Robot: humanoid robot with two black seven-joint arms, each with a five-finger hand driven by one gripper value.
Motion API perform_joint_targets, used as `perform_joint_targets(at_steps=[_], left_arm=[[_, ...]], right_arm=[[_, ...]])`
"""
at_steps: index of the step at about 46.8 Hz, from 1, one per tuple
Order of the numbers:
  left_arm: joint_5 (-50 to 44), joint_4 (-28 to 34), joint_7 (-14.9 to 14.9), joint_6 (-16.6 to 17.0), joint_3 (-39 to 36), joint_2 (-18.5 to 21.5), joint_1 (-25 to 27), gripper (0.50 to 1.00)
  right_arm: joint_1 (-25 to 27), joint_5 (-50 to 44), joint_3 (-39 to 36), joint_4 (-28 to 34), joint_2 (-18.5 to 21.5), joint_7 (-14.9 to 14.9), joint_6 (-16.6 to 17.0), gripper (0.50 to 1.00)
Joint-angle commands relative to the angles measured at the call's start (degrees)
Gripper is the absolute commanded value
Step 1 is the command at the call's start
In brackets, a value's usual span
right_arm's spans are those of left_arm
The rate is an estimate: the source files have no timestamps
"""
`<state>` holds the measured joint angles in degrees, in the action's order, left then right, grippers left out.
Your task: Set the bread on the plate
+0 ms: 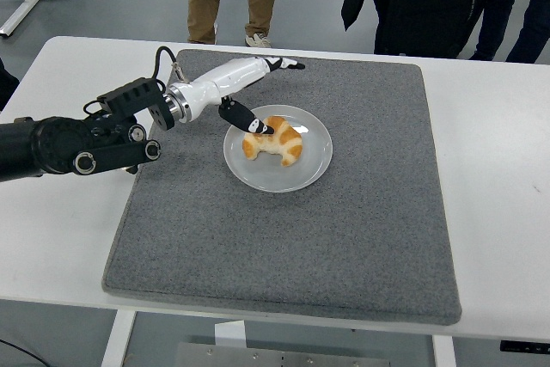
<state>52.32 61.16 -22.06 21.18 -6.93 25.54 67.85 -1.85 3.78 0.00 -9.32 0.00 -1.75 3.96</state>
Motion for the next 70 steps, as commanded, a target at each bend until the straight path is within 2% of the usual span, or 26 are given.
perform_joint_targets(at_steps=[1,5,11,17,22,34,42,53,70], left_arm=[[-1.2,0.0,0.0,-4.5,5.2,1.2,-0.1,0.992],[-4.8,-0.2,0.1,-10.9,11.0,2.3,-0.5,0.992],[-15.1,-1.8,0.1,-21.4,17.6,3.4,-0.8,0.992],[-25.4,-5.3,0.1,-27.4,20.4,3.7,-0.9,0.992],[-31.1,-8.6,0.0,-29.2,20.7,3.5,-1.0,0.992],[-35.9,-14.2,0.1,-29.7,23.1,3.1,-3.5,0.994],[-41.7,-18.7,0.2,-34.5,27.6,1.9,-6.3,0.992],[-49.2,-28.3,0.8,-38.4,27.6,-2.4,-7.2,0.992],[-56.4,-29.8,1.1,-41.3,27.6,-4.4,-11.3,0.992]], right_arm=[[0.0,0.0,0.0,0.0,0.0,0.0,0.0,0.952],[0.0,0.0,0.0,0.0,0.0,0.0,0.1,0.952],[0.0,0.0,0.0,0.0,0.0,0.0,0.1,0.952],[0.0,0.0,0.0,-0.1,0.0,0.0,0.0,0.954],[0.0,0.0,0.0,-0.1,0.0,0.0,0.1,0.952],[0.0,0.0,0.0,-0.1,0.0,0.0,0.1,0.952],[0.0,0.0,0.0,-0.1,0.0,0.0,0.1,0.952],[0.0,0.0,0.0,-0.1,0.0,0.0,0.1,0.952],[0.0,0.0,0.0,-0.1,0.0,0.0,0.1,0.952]])
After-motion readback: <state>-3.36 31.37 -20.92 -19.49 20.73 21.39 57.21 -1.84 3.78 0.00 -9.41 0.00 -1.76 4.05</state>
